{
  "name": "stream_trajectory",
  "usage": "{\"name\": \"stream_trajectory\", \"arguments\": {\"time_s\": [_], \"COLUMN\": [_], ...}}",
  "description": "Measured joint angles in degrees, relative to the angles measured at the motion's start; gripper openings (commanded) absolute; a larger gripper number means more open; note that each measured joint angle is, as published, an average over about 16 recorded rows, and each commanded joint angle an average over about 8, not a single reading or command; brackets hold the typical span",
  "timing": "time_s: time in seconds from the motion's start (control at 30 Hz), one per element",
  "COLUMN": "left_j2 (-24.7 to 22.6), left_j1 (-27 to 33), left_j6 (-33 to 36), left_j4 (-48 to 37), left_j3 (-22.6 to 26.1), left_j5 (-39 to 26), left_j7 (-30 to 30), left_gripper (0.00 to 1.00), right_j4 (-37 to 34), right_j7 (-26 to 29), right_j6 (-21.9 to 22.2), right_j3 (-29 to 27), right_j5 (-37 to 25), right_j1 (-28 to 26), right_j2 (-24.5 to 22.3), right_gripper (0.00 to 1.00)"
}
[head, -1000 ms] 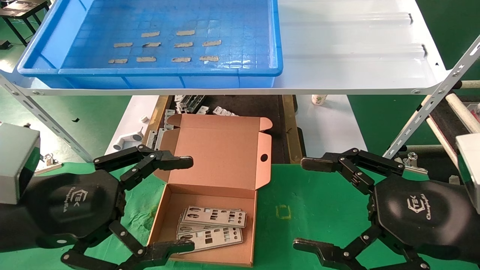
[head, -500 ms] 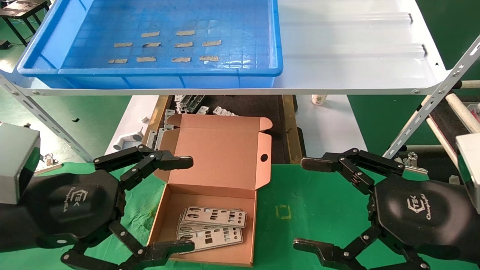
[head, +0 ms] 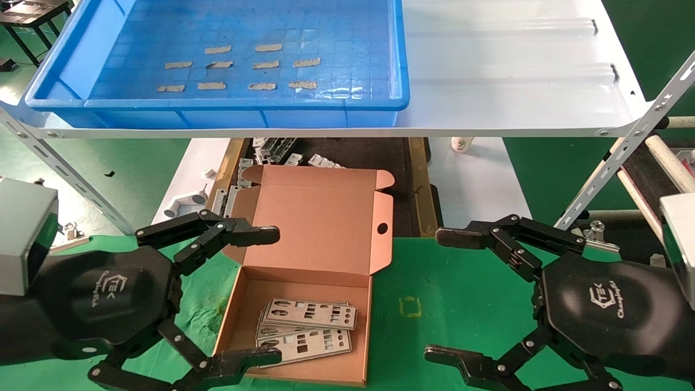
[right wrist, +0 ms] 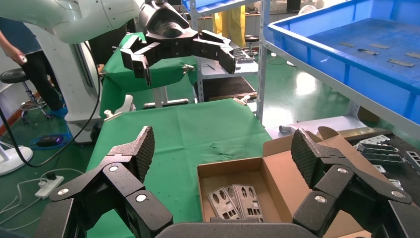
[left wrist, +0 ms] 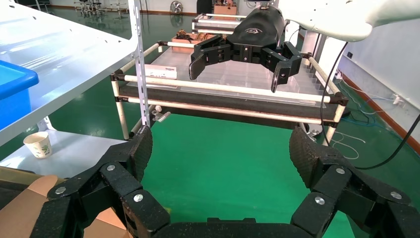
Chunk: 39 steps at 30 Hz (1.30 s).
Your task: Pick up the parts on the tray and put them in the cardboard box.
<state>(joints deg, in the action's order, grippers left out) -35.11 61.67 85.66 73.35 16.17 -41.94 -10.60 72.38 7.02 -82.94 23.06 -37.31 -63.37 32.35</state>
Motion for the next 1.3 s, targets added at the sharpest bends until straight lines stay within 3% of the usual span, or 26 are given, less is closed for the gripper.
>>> {"name": "stream_trajectory", "arguments": {"time_s": [1.3], "left_j2": [0.0], "left_j1": [0.0], "left_j6": [0.0], "left_j4": [0.0], "left_j3": [0.0], "left_j5": [0.0], "left_j7": [0.0], "left_gripper": [1.0], "right_j4": [0.0], "right_j7": [0.0], "right_j6": [0.0], "right_j3": [0.0], "right_j5": [0.0], "right_j1": [0.0], "right_j2": [0.0], "right_gripper": [1.0]}}
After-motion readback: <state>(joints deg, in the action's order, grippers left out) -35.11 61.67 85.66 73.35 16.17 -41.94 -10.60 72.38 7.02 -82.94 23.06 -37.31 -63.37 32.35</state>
